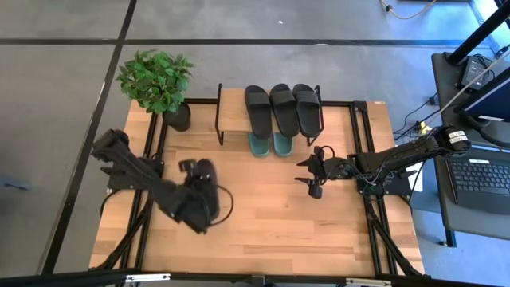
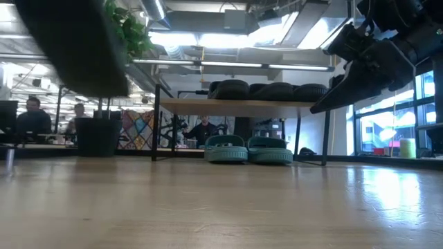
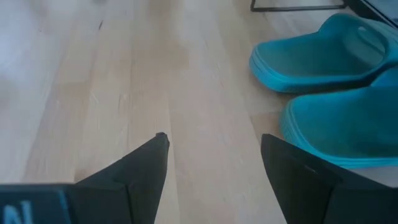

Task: Pick and place slides into the shelf
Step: Put the black slide on the shelf

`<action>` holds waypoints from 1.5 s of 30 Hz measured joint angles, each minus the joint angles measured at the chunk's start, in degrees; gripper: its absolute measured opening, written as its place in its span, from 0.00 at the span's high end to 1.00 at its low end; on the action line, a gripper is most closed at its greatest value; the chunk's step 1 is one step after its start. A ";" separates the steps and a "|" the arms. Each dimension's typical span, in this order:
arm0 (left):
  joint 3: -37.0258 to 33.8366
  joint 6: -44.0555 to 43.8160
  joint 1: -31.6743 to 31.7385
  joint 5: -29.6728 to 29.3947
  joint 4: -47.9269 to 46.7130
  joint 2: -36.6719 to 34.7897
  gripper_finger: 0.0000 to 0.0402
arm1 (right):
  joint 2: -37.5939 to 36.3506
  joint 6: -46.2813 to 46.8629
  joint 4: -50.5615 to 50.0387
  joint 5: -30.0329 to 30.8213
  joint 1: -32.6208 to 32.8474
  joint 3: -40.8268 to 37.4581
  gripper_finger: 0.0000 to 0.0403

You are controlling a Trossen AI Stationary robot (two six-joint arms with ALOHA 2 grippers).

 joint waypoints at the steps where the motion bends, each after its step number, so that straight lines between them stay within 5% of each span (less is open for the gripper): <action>1: 1.25 4.31 1.02 -2.33 0.37 -0.80 1.00 | 0.00 -0.03 0.10 0.01 0.00 -0.01 0.36; 9: 14.16 37.88 15.52 -13.78 3.81 -1.80 1.00 | 0.00 0.02 0.54 1.41 0.00 -0.02 0.36; 19: 15.07 73.93 36.18 -6.55 25.34 -0.83 1.00 | 0.00 -0.04 1.00 1.43 0.00 0.00 0.36; 26: 15.00 78.77 43.39 -3.65 26.10 1.86 1.00 | 0.00 -0.24 0.84 1.45 -0.01 0.00 0.36; 45: 15.00 83.16 50.92 -3.96 28.71 10.51 1.00 | 0.00 -1.48 1.86 1.48 -0.07 -0.02 0.36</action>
